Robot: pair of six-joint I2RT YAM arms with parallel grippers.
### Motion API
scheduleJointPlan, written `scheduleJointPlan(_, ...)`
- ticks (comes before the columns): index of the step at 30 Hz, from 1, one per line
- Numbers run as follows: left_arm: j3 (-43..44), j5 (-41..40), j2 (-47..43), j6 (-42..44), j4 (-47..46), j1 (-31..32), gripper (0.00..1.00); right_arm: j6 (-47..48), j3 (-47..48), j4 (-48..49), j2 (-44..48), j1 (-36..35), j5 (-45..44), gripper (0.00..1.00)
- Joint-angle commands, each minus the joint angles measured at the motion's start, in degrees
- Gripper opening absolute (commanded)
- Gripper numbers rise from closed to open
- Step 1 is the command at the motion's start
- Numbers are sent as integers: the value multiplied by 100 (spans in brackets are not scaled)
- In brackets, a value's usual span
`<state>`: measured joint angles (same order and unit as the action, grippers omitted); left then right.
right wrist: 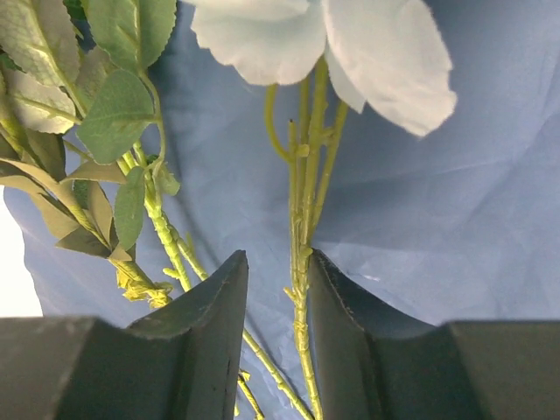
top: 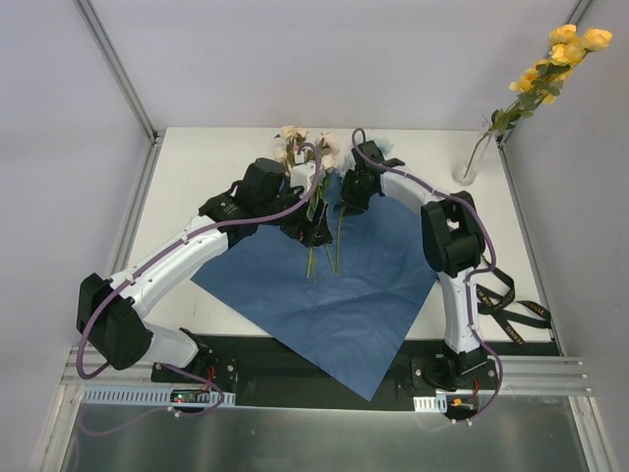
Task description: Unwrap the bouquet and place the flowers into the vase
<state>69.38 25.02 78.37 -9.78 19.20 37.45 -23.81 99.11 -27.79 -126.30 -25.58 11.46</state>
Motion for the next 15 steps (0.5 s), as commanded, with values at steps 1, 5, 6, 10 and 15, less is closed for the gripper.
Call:
scheduleJointPlan(1,-21,65,64,90,-22,-1,81,-124,91,168,79,-43,67,36)
scheduleJointPlan(5,-21,82,91,82,-30,8,81,-89,38,169,106,-35,32,37)
scheduleJointPlan(6,-21,82,100,82,-22,8,81,-71,12,169,132,-34,-3,38)
scheduleJointPlan(10,-13,126,152,64,-22,8,81,8,-6,169,115,-34,-65,39)
scheduleJointPlan(15,-13,153,223,38,-22,8,79,43,-6,213,35,-26,-4,38)
